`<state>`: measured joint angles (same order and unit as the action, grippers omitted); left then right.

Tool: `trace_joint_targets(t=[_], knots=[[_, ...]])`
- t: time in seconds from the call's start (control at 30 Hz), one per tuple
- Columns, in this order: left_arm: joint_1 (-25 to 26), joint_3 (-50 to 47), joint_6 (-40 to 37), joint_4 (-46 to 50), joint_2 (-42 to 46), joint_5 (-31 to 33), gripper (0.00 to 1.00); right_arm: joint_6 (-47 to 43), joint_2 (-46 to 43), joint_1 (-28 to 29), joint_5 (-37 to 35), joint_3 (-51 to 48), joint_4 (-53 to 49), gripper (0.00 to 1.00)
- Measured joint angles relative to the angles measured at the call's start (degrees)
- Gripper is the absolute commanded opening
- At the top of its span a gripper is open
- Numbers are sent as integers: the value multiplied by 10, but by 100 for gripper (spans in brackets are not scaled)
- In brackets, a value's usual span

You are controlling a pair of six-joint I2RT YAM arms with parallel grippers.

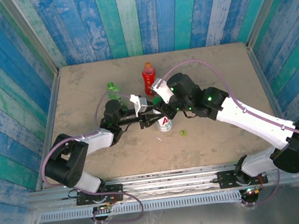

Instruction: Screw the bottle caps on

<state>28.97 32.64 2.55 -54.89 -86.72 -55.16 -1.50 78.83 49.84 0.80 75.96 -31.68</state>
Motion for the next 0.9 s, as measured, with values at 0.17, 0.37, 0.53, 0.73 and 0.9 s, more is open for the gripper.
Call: trace_joint_targets(t=[0.17,0.37,0.53,0.73,0.9], knots=[[0,1,-4,1,-5,0,51,-2,-4,0,2,-23,38,48],[0,1,-7,8,-6,0,52,1,-3,0,-5,-33,51,26],[0,1,-12,8,-6,7,82,2,-5,0,-16,-35,51,25],[0,-17,-8,-18,-4,58,97,-5,-37,-16,-47,-80,79,27],[1,-80,1,-41,16,120,94,-44,-53,-107,-14,-139,153,25]])
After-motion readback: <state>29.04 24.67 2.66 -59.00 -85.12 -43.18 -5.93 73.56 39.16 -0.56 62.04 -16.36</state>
